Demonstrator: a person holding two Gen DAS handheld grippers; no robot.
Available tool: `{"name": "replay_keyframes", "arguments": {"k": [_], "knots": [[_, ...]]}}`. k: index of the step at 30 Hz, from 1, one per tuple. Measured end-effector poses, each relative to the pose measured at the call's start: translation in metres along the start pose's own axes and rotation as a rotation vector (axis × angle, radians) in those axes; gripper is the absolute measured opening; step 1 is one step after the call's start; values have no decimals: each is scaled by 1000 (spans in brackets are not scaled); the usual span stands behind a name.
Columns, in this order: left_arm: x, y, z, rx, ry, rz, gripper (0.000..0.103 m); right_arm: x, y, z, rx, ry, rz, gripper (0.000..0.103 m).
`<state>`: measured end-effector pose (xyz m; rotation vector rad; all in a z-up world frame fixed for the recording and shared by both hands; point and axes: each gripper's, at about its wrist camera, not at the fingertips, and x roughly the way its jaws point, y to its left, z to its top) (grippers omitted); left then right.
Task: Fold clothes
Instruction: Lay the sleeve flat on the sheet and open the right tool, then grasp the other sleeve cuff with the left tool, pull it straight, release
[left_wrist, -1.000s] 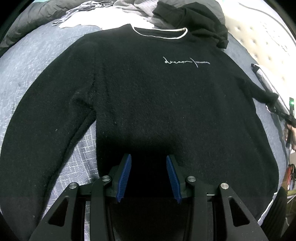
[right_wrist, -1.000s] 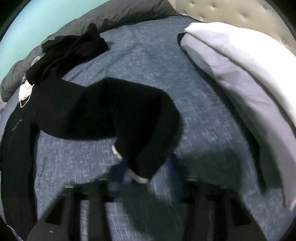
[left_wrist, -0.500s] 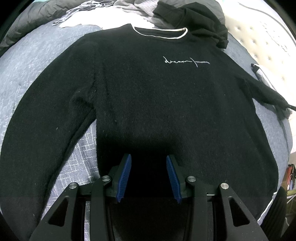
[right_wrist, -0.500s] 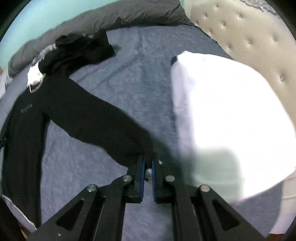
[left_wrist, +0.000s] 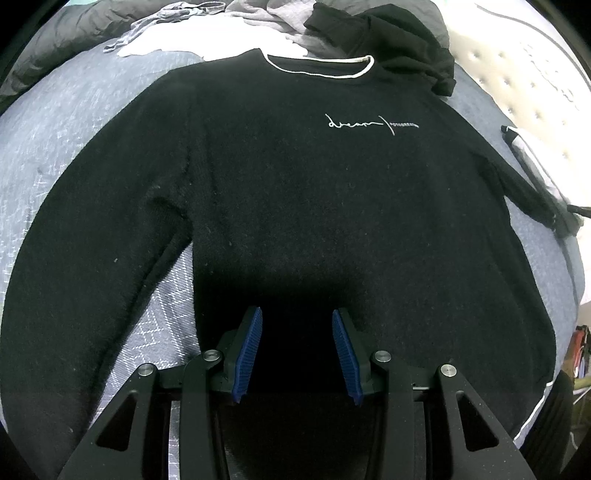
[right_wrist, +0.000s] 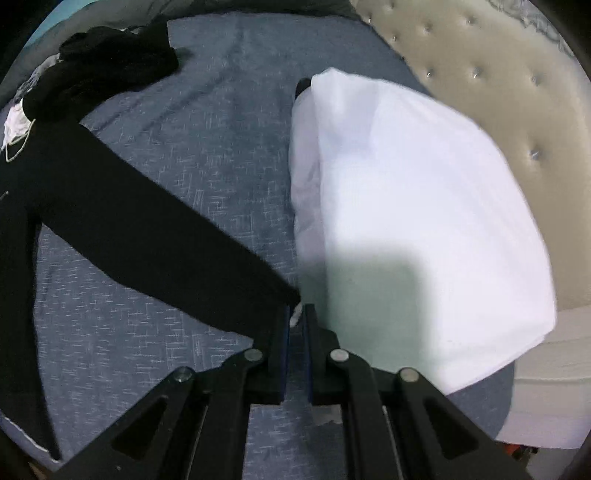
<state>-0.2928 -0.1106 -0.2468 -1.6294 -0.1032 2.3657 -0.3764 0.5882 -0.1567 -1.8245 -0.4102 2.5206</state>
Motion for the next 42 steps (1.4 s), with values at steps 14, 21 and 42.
{"name": "replay_keyframes", "arguments": {"k": [14,21,42], "knots": [[-39,18,-10,-46,-62,31,43,-1,88,6,-57,-77,169,7],[-73,52,-35,-110,-98,68,43,-2,155,-1,-71,-109,264,7],[-165,223,-156,-364,-137,238,43,-55,233,-30,-114,-158,338,7]]}}
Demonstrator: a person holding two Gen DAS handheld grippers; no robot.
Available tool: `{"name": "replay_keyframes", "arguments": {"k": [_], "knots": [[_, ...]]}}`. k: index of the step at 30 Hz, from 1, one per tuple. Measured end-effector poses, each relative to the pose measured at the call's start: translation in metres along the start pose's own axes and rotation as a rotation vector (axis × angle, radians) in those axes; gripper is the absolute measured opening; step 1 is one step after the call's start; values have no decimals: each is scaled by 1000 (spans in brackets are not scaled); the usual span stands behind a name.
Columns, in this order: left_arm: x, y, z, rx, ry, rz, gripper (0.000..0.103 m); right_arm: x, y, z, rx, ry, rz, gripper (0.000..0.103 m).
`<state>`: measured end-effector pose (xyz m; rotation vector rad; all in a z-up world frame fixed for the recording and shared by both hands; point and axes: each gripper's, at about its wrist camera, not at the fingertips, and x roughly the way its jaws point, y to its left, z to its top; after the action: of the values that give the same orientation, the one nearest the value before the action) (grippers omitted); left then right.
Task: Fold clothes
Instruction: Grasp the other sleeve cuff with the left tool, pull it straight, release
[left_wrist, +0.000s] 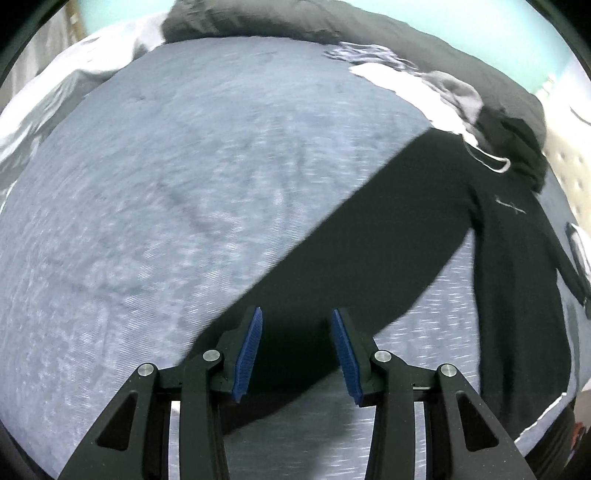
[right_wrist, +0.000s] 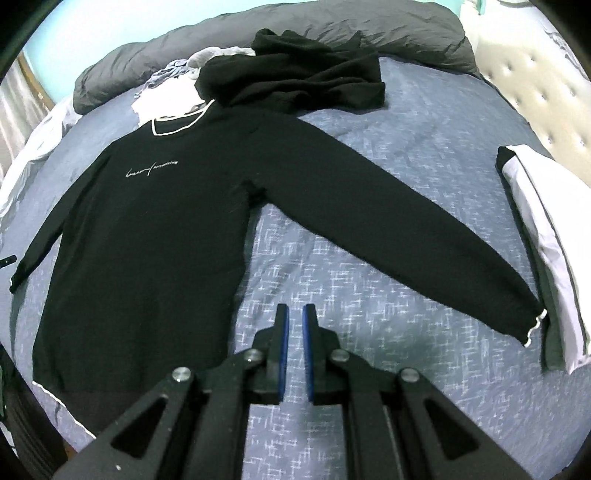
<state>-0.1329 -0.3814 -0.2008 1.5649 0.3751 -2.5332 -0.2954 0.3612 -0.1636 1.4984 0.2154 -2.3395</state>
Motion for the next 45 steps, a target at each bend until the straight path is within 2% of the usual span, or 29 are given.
{"name": "replay_keyframes", "arguments": {"k": [7,13,23,24,26,28,34,35,38,45], "knots": [[1,39,-8,-36,2,44,43,3,8,-1,-7,17,-7,7],[1,66,-21,-77,13,36,44,9,17,0,-15,28,-8,7],[15,66,-40,-49,67,-6,45,11,32,5,-28,28,2,7],[15,64,-41,-40,66,-3,43,11,32,5,-28,27,4,7],[15,60,-41,-20,65,5,22,11,34,4,-29,27,6,7],[14,55,-41,2,58,24,13,11,34,3,-27,27,6,7],[-13,56,-28,31,-15,95,8,12,31,-1,-14,31,7,7],[-18,56,-24,35,-25,109,4,12,30,-2,-11,32,7,7],[-32,60,-10,45,-52,148,4,14,26,-3,2,33,7,7],[-48,79,14,29,-78,187,4,17,23,-7,14,43,3,7]]}}
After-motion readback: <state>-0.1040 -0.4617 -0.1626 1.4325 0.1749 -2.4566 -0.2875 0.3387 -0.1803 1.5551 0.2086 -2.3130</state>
